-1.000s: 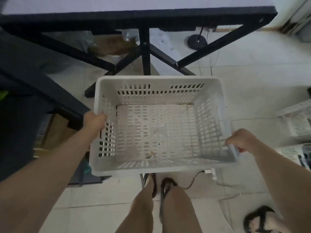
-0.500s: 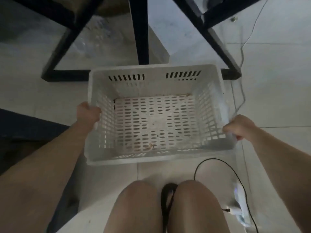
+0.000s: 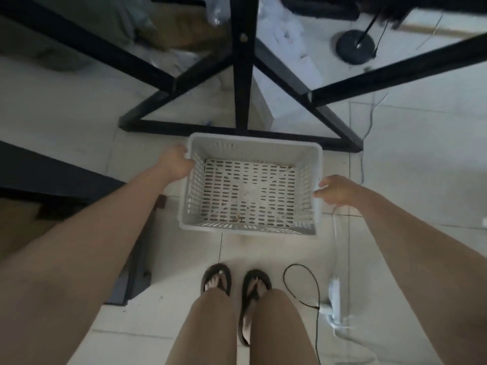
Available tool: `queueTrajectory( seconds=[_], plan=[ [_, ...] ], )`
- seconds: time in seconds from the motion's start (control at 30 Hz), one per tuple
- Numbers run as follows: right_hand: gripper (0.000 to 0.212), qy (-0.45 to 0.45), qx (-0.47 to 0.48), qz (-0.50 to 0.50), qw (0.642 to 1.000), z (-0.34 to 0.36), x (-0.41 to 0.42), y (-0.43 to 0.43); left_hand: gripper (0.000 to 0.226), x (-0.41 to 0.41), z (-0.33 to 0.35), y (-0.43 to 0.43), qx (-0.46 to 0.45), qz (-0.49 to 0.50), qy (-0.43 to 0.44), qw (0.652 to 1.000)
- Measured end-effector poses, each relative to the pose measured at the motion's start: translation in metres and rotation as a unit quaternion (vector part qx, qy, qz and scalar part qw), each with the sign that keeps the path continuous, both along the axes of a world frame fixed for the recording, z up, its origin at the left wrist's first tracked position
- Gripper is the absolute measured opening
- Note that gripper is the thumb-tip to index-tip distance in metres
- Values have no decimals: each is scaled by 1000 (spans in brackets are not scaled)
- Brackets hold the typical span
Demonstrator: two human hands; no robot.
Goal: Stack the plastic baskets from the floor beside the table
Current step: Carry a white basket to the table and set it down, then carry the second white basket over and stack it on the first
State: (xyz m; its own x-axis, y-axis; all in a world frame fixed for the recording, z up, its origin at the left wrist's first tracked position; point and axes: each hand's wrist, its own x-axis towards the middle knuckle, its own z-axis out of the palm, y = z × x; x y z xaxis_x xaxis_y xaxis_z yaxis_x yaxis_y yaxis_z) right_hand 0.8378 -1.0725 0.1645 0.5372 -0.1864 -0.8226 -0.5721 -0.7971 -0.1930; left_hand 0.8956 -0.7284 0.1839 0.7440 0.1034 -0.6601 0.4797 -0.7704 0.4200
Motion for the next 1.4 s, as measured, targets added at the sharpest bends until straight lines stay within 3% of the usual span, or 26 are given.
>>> queueTrajectory(
  seconds=[0.2, 0.3, 0.4, 0.63, 0.77, 0.9, 1.1, 1.23, 1.4],
  plan=[
    [27, -13, -48, 104, 993, 173, 22, 15, 39, -44, 189, 15, 51, -35, -15, 998],
    [23, -44, -65, 211, 974, 229, 25, 42, 36, -75, 245, 27, 59, -33, -21, 998],
    [33, -67, -61, 307, 948, 259, 24, 87, 35, -118, 285, 46, 59, 4, -66, 996],
    [46, -109, -10, 483, 869, 327, -40, 238, 33, -286, 328, 108, 47, 111, -67, 990],
    [56, -38, -25, 624, 780, 347, -121, 318, 32, -400, 346, 147, 134, 170, -41, 975],
    [42, -7, -22, 706, 708, 363, -216, 391, 35, -525, 374, 196, 194, 287, -49, 937],
    [44, -44, 22, 758, 650, 396, -361, 494, 35, -714, 402, 251, 226, 410, -30, 883],
    [45, -64, 49, 762, 643, 402, -448, 560, 36, -808, 412, 279, 207, 451, -25, 868],
    [45, -77, 59, 772, 628, 408, -527, 630, 35, -870, 418, 327, 220, 465, -31, 857]
  ],
)
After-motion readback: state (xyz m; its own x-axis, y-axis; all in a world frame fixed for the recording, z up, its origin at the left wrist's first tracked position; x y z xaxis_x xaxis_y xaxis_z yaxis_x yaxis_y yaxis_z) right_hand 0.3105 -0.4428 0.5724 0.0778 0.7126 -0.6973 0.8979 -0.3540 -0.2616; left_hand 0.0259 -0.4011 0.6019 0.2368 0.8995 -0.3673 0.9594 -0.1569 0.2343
